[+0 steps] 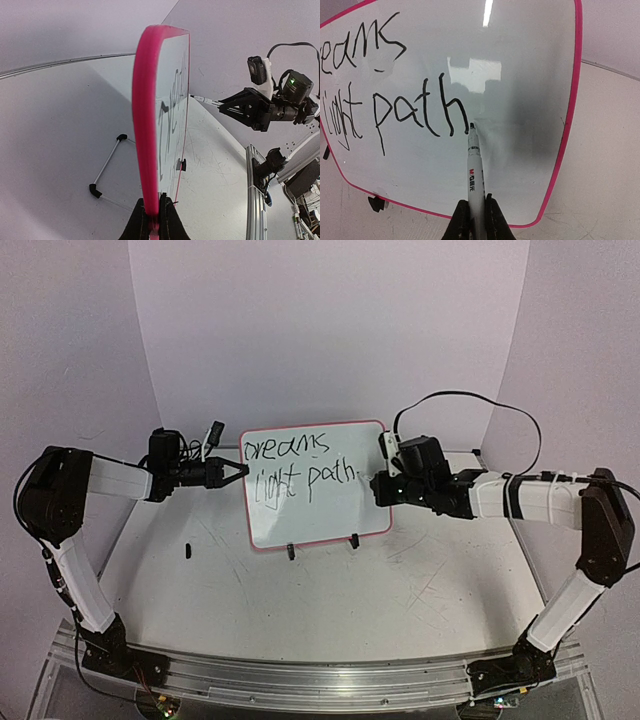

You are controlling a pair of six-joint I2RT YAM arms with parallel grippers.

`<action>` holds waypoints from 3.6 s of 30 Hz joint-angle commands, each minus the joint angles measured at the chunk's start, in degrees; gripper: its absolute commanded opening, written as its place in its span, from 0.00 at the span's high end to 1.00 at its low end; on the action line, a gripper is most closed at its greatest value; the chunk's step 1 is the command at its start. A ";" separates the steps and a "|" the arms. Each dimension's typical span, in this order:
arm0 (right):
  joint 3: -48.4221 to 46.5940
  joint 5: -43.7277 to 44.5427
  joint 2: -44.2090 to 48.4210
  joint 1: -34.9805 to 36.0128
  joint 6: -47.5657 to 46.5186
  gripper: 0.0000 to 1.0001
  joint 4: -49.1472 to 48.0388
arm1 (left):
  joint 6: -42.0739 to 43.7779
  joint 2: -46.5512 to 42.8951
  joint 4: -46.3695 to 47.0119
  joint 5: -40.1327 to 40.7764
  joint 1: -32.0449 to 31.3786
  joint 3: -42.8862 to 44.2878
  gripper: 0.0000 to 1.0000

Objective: Write a sentence on the whiteboard

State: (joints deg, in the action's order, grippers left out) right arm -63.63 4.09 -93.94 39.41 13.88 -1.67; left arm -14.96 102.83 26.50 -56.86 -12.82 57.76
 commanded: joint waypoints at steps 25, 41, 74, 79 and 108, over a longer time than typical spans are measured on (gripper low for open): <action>-5.09 -0.01 -3.75 -1.10 -1.20 1.00 -1.31 | 3.62 0.53 -0.75 4.38 -0.66 1.88 1.00; -0.68 2.48 -1.00 -1.00 0.32 1.00 -0.45 | 3.62 0.31 -0.75 4.41 -0.70 1.60 1.00; -1.90 1.89 -2.01 3.03 1.78 1.00 3.24 | 3.62 0.12 -0.86 4.33 -0.69 1.79 1.00; -0.72 3.39 0.88 2.91 1.80 1.00 2.33 | 3.56 0.10 -0.84 4.36 -0.69 1.76 1.00; 0.96 6.17 -0.30 -0.99 0.86 1.00 2.56 | 3.80 0.19 -1.08 4.55 -0.71 1.74 1.00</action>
State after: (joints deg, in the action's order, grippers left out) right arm -62.00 8.36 -93.33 38.85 15.09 1.65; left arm -14.94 102.83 26.44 -56.86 -12.82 57.76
